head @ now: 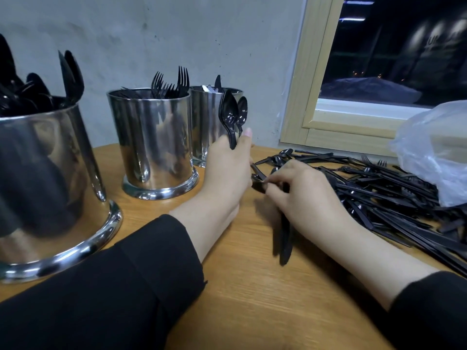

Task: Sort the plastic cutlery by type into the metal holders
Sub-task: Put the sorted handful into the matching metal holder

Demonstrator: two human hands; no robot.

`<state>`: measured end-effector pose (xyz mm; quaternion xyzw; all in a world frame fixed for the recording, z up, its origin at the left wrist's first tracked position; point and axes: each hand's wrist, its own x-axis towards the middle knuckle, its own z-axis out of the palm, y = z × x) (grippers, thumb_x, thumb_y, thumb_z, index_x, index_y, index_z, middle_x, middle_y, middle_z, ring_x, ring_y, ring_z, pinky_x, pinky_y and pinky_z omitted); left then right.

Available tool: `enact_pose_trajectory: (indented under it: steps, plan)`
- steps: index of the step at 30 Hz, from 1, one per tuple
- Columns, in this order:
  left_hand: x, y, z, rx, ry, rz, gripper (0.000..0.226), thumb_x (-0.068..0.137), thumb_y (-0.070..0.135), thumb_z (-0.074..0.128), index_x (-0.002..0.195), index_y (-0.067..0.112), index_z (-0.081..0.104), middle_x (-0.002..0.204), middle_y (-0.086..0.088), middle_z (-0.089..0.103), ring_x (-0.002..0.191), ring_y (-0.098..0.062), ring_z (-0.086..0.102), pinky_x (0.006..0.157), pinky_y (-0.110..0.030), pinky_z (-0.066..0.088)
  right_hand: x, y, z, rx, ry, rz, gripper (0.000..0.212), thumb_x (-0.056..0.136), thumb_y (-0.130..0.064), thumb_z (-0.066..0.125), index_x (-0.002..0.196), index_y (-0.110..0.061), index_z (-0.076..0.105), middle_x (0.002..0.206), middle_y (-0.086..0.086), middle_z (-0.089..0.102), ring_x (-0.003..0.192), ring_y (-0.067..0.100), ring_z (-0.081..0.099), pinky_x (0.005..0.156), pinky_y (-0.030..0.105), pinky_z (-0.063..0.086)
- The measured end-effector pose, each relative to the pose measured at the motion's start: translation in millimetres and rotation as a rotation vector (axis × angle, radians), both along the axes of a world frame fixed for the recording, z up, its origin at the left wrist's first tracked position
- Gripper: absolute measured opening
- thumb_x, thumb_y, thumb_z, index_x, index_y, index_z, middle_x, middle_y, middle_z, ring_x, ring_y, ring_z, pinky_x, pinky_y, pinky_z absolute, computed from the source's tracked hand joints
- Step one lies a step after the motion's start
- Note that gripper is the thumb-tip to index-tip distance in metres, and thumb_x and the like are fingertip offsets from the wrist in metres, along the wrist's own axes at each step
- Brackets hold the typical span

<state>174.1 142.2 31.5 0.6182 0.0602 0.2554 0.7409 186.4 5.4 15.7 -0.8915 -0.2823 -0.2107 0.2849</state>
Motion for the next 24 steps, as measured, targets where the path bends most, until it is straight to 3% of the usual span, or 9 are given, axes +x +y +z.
enact_pose_trajectory:
  steps: [4, 7, 10, 13, 15, 17, 20, 22, 24]
  plan:
    - [-3, 0, 3, 0.063, -0.066, 0.043, 0.032, 0.107, 0.037, 0.049, 0.084, 0.017, 0.058, 0.053, 0.005, 0.045, 0.043, -0.011, 0.039, 0.046, -0.026, 0.033, -2, -10, 15, 0.265, -0.034, -0.014, 0.010, 0.092, -0.028, 0.069, 0.088, -0.029, 0.078, 0.078, -0.004, 0.055, 0.072, 0.006, 0.052, 0.065, 0.023, 0.034]
    - [-5, -2, 4, 0.147, -0.073, 0.041, 0.032, 0.108, 0.036, 0.047, 0.085, 0.016, 0.059, 0.055, 0.000, 0.054, 0.048, -0.014, 0.049, 0.049, -0.031, 0.041, -4, -18, 25, 0.534, -0.033, 0.021, 0.018, 0.096, -0.028, 0.067, 0.079, -0.029, 0.072, 0.070, -0.004, 0.062, 0.066, 0.004, 0.053, 0.063, 0.023, 0.039]
    - [-10, -8, 4, 0.192, -0.056, -0.053, 0.032, 0.109, 0.032, 0.045, 0.089, 0.012, 0.060, 0.066, -0.004, 0.070, 0.060, -0.022, 0.068, 0.059, -0.034, 0.058, -3, -25, 37, 0.715, 0.038, 0.014, 0.022, 0.098, -0.031, 0.064, 0.078, -0.022, 0.071, 0.062, -0.009, 0.064, 0.055, 0.004, 0.050, 0.055, 0.023, 0.039]
    - [-16, -14, 3, 0.275, -0.017, -0.193, 0.027, 0.109, 0.030, 0.046, 0.093, 0.016, 0.064, 0.083, -0.009, 0.077, 0.073, -0.025, 0.076, 0.069, -0.037, 0.064, -2, -25, 37, 0.740, 0.120, 0.056, 0.023, 0.097, -0.026, 0.065, 0.079, -0.014, 0.071, 0.066, -0.005, 0.069, 0.055, 0.002, 0.050, 0.056, 0.019, 0.041]
    - [-20, -18, 2, 0.314, 0.011, -0.326, 0.024, 0.109, 0.032, 0.046, 0.098, 0.018, 0.063, 0.080, -0.010, 0.076, 0.063, -0.028, 0.072, 0.061, -0.038, 0.061, -1, -24, 34, 0.746, 0.145, 0.070, 0.025, 0.097, -0.024, 0.065, 0.079, -0.007, 0.071, 0.066, -0.004, 0.069, 0.055, 0.002, 0.050, 0.056, 0.017, 0.041]
    - [-20, -20, -1, 0.321, 0.034, -0.396, 0.027, 0.108, 0.037, 0.046, 0.100, 0.016, 0.061, 0.066, -0.007, 0.064, 0.049, -0.022, 0.055, 0.048, -0.033, 0.047, 1, -24, 32, 0.775, 0.165, 0.080, 0.027, 0.097, -0.024, 0.066, 0.081, -0.003, 0.070, 0.067, -0.002, 0.069, 0.054, 0.001, 0.050, 0.057, 0.016, 0.041]
    - [-16, -16, -1, 0.188, 0.039, -0.365, 0.033, 0.104, 0.046, 0.049, 0.102, 0.018, 0.067, 0.061, 0.005, 0.043, 0.047, -0.010, 0.033, 0.043, -0.025, 0.028, 7, -28, 26, 0.651, 0.180, 0.063, 0.028, 0.098, -0.036, 0.062, 0.085, -0.013, 0.073, 0.070, -0.007, 0.071, 0.055, -0.004, 0.052, 0.057, 0.011, 0.041]
    - [-13, -11, 0, 0.123, 0.046, -0.299, 0.026, 0.101, 0.042, 0.058, 0.097, 0.018, 0.065, 0.060, 0.009, 0.044, 0.045, -0.007, 0.031, 0.040, -0.022, 0.026, 14, -31, 16, 0.341, 0.153, 0.002, 0.020, 0.098, -0.041, 0.060, 0.099, -0.025, 0.072, 0.080, -0.014, 0.070, 0.072, -0.004, 0.060, 0.067, 0.019, 0.046]
    - [-10, -8, -2, 0.123, 0.073, -0.232, 0.022, 0.100, 0.038, 0.063, 0.092, 0.018, 0.062, 0.065, 0.005, 0.048, 0.044, -0.007, 0.034, 0.040, -0.022, 0.028, 19, -31, 5, -0.043, 0.155, -0.033, 0.028, 0.099, -0.044, 0.056, 0.123, -0.032, 0.064, 0.101, -0.010, 0.065, 0.097, 0.010, 0.061, 0.085, 0.035, 0.050]
